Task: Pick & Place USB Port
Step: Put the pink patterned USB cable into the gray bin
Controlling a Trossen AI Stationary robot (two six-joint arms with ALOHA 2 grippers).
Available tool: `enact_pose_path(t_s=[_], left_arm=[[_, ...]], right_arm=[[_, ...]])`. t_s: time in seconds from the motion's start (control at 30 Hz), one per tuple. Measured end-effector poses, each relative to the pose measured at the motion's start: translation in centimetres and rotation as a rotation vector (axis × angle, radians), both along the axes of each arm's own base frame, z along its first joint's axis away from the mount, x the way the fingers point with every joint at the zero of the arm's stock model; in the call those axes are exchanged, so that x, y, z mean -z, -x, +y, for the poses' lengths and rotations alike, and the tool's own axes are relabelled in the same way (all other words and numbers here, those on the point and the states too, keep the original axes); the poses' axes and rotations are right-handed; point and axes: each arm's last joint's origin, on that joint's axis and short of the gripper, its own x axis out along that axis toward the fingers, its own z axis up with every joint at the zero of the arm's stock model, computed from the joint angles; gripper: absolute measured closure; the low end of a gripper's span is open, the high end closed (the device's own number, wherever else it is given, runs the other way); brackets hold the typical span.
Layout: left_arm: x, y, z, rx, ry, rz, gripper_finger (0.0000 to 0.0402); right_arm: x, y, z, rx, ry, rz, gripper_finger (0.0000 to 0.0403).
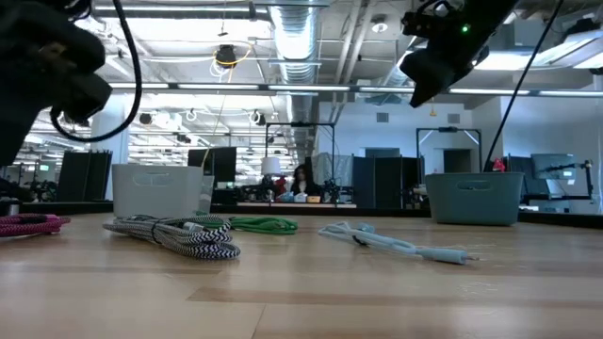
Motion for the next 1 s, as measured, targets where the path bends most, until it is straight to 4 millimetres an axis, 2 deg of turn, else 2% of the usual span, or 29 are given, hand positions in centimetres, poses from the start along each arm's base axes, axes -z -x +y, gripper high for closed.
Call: enact_pose_path(t_s=[0.13,0.53,1.0], left_arm=[[0.5,-0.4,-0.1,0.047,-0.063,0.001,0.0301],[1.8,-1.2,-0.2,0.024,-0.164,0.038,0.0251],[1.8,-1.5,-0.2,0.028,-0.172,0.014,0.0271]], right_arm=[[0.0,0.0,-0.1,0.005,0.0,-0.001,0.0292],[0.0,0.0,-0.2,0.008,0.0,-0.002,0.0292],[0.0,0.0,-0.2,0.009,-0.001,-0.003,0.0292]])
